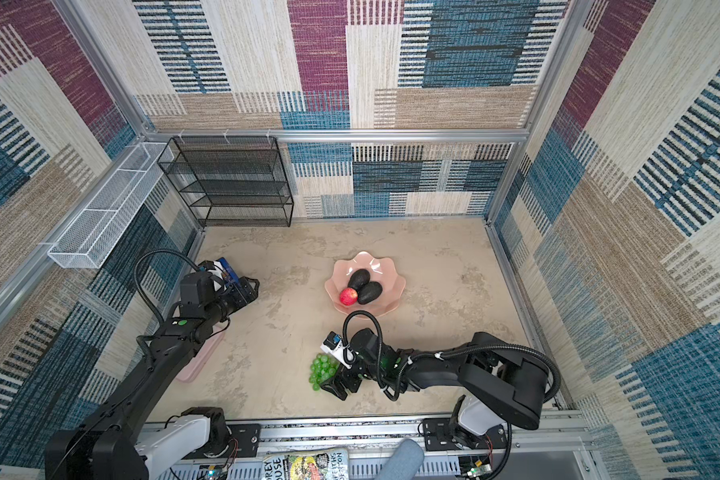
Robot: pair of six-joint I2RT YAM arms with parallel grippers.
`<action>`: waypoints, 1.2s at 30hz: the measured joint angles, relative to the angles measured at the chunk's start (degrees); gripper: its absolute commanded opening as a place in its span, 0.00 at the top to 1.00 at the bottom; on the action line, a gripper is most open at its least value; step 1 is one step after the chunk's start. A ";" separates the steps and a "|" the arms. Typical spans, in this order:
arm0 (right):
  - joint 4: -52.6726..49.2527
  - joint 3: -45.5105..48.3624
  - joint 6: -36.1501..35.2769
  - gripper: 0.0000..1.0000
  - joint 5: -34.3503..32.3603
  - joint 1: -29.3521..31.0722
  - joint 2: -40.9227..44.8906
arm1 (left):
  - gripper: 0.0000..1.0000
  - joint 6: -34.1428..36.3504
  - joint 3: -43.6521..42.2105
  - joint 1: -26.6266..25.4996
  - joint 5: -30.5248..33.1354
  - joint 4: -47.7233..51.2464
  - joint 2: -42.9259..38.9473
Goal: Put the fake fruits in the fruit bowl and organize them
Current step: 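Reach the right gripper back and grasp the green grapes, then lift the grapes with the right gripper and set them in the bowl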
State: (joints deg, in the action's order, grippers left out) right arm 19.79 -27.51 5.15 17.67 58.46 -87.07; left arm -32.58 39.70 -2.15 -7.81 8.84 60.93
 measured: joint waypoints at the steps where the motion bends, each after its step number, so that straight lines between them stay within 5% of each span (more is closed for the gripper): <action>1: 0.04 -0.26 0.00 0.13 0.20 0.02 -0.74 | 0.12 0.02 -0.07 0.00 0.00 0.00 -0.07; 8: 1.09 -0.74 0.20 0.47 0.24 0.09 -2.64 | 0.12 0.04 -0.24 0.00 0.11 0.00 -1.14; 12: 1.33 -0.98 0.70 0.56 -0.37 0.09 -2.12 | 0.12 0.17 -0.48 0.00 0.22 0.02 -1.29; 24: -0.35 -3.96 3.69 0.61 -3.63 -2.43 11.50 | 0.12 0.20 -0.46 0.04 0.22 0.02 -1.29; 30: -5.27 -8.98 5.09 0.59 -5.53 -14.21 19.06 | 0.12 0.20 -0.46 0.04 0.20 0.02 -1.38; 36: -7.26 -12.61 3.78 0.58 -5.62 -25.86 17.11 | 0.12 0.20 -0.46 0.04 0.13 0.00 -1.38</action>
State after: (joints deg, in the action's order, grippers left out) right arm 12.53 -40.12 8.93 12.05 32.60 -69.95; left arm -32.38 39.24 -2.11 -7.68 8.84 59.55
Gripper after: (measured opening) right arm 0.419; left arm 0.876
